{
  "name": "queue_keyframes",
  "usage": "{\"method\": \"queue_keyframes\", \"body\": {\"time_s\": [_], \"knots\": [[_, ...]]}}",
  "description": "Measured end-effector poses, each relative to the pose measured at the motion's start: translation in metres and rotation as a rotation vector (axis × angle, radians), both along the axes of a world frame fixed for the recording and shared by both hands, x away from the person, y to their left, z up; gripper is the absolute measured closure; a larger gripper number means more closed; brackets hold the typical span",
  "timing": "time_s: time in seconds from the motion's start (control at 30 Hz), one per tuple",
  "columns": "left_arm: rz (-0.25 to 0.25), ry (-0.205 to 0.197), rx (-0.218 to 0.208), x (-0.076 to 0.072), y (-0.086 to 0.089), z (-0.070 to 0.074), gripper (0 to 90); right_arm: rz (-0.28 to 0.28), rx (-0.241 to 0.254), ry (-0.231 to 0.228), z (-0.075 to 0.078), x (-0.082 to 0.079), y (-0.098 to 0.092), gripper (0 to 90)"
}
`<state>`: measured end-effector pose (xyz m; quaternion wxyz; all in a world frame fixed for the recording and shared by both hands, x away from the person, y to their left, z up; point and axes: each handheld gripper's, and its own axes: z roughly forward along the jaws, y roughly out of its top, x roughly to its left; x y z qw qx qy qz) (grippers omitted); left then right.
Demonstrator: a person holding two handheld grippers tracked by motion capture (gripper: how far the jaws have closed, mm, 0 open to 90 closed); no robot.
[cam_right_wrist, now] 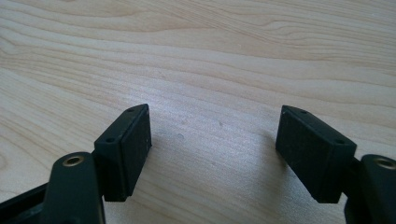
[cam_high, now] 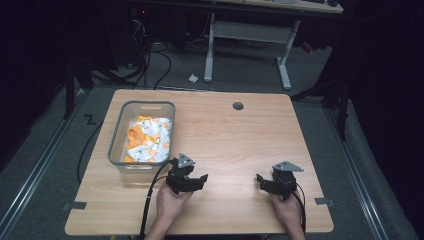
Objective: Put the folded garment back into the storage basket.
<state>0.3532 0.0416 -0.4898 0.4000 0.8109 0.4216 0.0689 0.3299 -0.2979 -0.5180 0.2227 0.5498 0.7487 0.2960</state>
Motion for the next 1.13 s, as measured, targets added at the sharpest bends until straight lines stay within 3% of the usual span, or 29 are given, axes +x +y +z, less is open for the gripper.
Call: {"method": "queue_keyframes", "body": {"time_s": [0.3,0.6,0.73,0.83,1.13], "knots": [[0.008,0.005,0.046,0.001,-0.006,-0.015,37.3,0.000,0.000,0.000,0.000,0.000,0.000,26.9],[0.055,-0.017,0.093,0.004,-0.005,-0.026,37.5,0.000,0.000,0.000,0.000,0.000,0.000,26.9],[0.071,-0.035,0.083,0.004,-0.004,-0.029,37.2,0.001,-0.001,-0.001,0.000,0.000,0.000,27.0],[0.079,-0.086,0.079,0.005,-0.003,-0.034,36.0,0.001,-0.001,-0.001,0.000,0.000,0.000,27.0],[0.081,-0.114,0.144,0.004,-0.009,-0.035,32.7,0.000,0.000,0.000,0.000,0.000,0.000,27.0]]}}
